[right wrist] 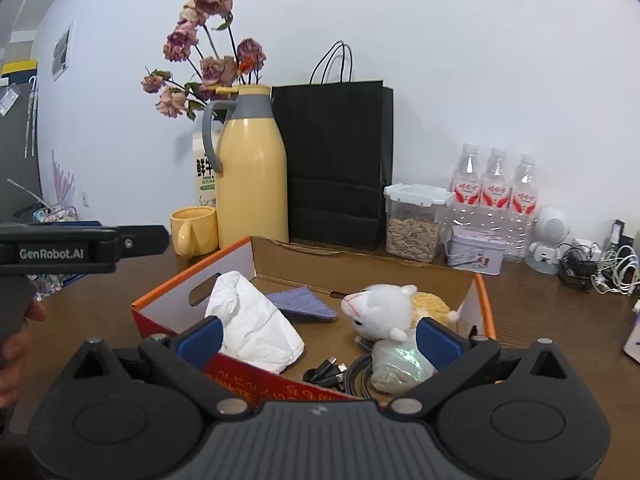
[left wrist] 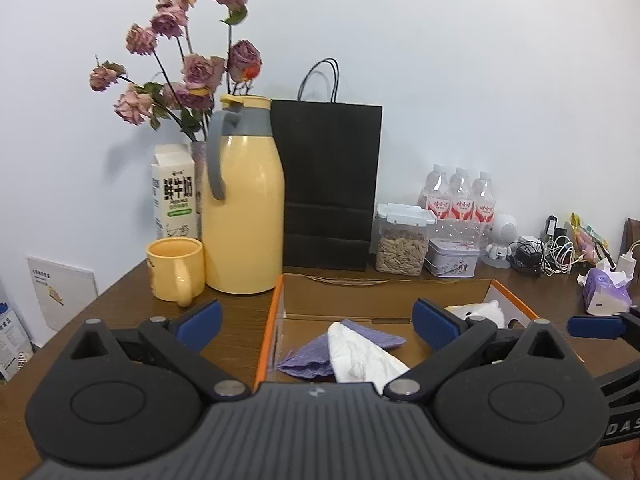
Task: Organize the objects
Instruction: 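Lower the tissue and cable into the box and open both tools, then return both tools to the table beside the white bottle caps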
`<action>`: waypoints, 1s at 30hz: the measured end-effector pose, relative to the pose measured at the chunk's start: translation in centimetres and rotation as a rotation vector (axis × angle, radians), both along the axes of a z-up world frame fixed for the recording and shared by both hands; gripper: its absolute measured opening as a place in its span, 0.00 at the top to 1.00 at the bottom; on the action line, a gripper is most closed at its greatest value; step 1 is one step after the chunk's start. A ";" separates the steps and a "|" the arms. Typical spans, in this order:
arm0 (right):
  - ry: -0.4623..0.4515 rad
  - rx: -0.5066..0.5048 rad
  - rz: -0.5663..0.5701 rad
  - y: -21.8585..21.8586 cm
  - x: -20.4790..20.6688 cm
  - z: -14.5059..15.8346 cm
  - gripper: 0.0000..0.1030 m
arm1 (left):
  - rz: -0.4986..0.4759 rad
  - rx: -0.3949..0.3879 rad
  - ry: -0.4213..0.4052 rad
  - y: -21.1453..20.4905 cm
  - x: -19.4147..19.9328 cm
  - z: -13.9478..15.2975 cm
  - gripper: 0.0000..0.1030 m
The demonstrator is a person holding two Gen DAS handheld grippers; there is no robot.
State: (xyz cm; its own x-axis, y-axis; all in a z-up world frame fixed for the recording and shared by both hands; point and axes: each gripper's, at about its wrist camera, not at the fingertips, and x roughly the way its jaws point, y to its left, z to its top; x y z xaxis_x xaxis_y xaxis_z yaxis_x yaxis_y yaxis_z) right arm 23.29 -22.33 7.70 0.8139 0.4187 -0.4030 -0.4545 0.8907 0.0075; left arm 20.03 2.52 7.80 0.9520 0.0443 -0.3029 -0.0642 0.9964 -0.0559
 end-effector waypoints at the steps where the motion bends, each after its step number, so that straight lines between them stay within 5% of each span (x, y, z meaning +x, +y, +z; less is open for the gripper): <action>1: -0.003 0.001 -0.002 -0.2 -0.4 0.2 0.00 | 0.001 0.001 0.000 0.1 -0.3 0.1 0.00; 17: -0.005 -0.027 -0.061 -4.0 -6.8 0.3 0.00 | 0.036 0.031 0.068 2.6 -5.6 -0.7 0.00; 30: 0.189 -0.077 -0.091 -5.3 -8.2 -5.6 0.00 | 0.113 -0.012 0.227 5.6 -6.9 -5.4 0.00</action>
State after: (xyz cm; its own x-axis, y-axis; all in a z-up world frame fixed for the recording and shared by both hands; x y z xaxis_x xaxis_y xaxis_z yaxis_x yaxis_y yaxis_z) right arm 15.10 -27.60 2.15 0.7540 0.3092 -0.5796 -0.3695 0.9291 0.0151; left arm 13.15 8.13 2.40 0.8486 0.1414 -0.5099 -0.1872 0.9815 -0.0393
